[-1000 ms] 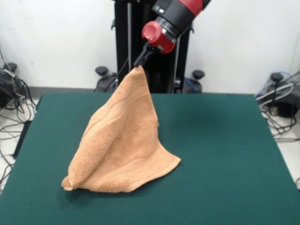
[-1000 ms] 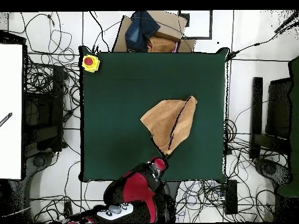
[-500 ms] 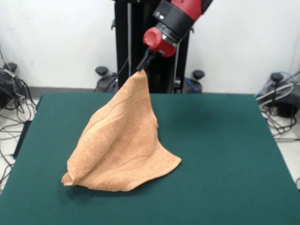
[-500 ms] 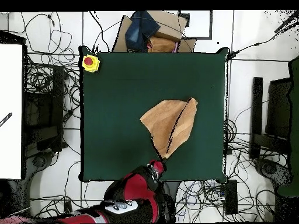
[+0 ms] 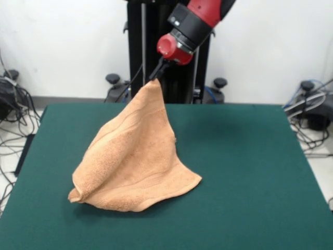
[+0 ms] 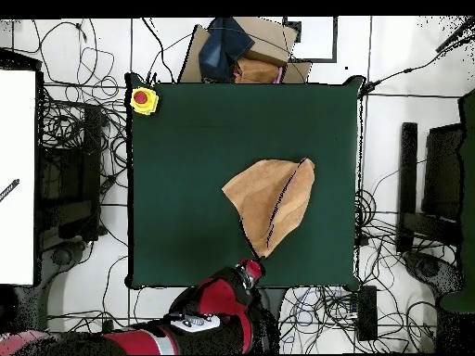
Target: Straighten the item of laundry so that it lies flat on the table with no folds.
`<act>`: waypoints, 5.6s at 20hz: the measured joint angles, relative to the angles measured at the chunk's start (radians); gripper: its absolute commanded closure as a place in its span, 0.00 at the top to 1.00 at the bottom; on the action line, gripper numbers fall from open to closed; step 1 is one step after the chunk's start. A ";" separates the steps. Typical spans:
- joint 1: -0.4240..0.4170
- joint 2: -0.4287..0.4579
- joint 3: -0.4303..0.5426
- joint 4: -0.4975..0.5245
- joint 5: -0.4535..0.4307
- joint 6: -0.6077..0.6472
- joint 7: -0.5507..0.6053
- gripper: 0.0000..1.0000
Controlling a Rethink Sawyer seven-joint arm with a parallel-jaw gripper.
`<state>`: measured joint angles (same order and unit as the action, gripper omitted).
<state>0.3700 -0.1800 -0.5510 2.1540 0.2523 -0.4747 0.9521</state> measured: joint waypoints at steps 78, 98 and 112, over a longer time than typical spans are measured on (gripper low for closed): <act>-0.324 -0.044 0.120 0.061 -0.347 -0.178 0.000 0.00; -0.586 -0.235 0.297 0.004 -0.482 0.059 0.000 1.00; -0.702 -0.309 0.431 -0.079 -0.594 0.248 0.000 1.00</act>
<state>-0.3325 -0.4886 -0.1198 2.0754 -0.3413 -0.2272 0.9521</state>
